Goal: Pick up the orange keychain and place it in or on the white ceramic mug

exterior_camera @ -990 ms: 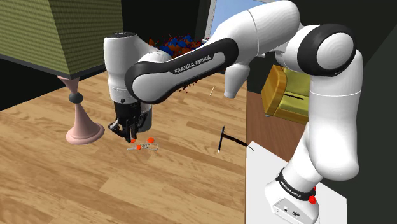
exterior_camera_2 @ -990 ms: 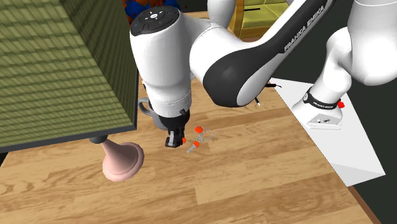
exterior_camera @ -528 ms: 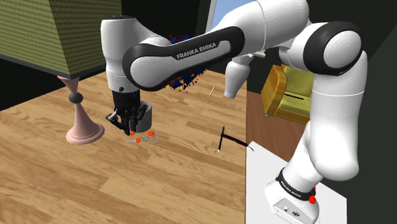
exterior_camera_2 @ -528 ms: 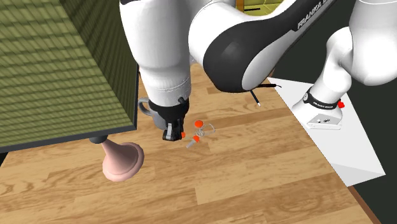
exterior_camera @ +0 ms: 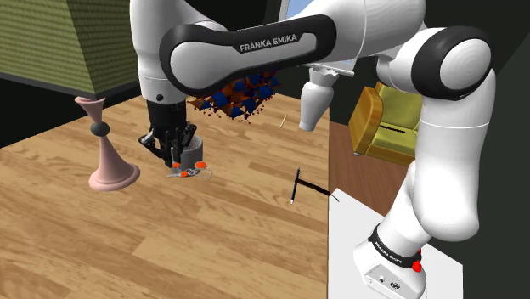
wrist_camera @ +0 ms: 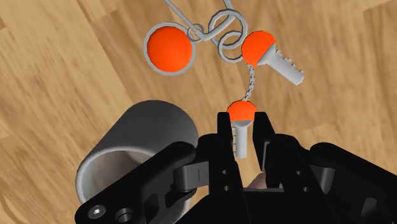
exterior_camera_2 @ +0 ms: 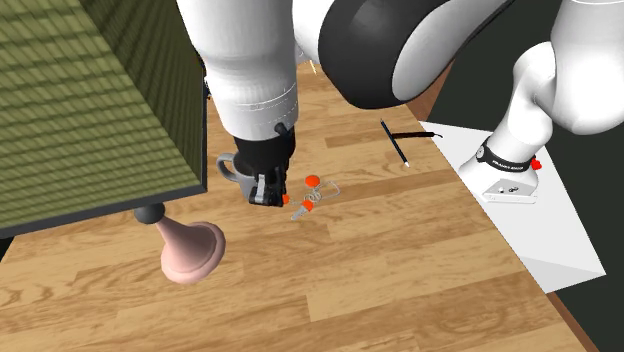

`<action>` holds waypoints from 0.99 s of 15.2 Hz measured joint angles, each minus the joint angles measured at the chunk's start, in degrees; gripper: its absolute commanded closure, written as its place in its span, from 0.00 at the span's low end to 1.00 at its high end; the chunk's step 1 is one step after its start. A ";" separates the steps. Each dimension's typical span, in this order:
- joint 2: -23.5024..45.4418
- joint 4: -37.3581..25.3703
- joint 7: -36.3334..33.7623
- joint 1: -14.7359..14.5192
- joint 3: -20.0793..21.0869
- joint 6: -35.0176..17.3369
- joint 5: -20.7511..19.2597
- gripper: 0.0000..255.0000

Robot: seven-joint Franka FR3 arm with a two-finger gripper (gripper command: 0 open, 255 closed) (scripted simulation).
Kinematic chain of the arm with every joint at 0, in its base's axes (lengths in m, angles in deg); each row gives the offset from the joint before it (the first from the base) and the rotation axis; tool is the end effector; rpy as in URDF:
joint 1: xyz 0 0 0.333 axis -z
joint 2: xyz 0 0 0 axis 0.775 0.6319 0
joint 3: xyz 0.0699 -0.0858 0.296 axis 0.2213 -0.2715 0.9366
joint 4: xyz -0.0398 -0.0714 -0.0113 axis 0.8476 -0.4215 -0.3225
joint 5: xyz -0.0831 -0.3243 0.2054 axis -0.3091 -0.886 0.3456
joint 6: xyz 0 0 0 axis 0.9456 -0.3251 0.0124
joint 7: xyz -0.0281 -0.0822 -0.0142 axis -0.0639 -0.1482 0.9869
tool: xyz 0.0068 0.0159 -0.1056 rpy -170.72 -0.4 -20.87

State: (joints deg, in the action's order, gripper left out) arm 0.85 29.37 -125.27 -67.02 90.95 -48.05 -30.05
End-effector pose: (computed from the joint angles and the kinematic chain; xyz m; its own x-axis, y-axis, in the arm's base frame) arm 0.5335 0.3907 0.4435 0.9969 0.0786 -0.0052 0.0786 -0.9969 0.0080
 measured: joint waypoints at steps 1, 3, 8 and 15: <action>-0.28 -0.36 0.08 0.03 0.05 0.62 0.13 1.00; -0.51 -1.57 0.20 -0.01 0.11 2.03 0.27 1.00; -0.74 -4.91 0.40 -0.25 0.26 5.49 0.45 1.00; 3.16 -14.34 3.20 0.34 -0.79 10.93 -0.54 1.00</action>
State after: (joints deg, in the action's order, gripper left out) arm 4.00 15.03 -122.07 -66.68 90.16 -37.12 -30.59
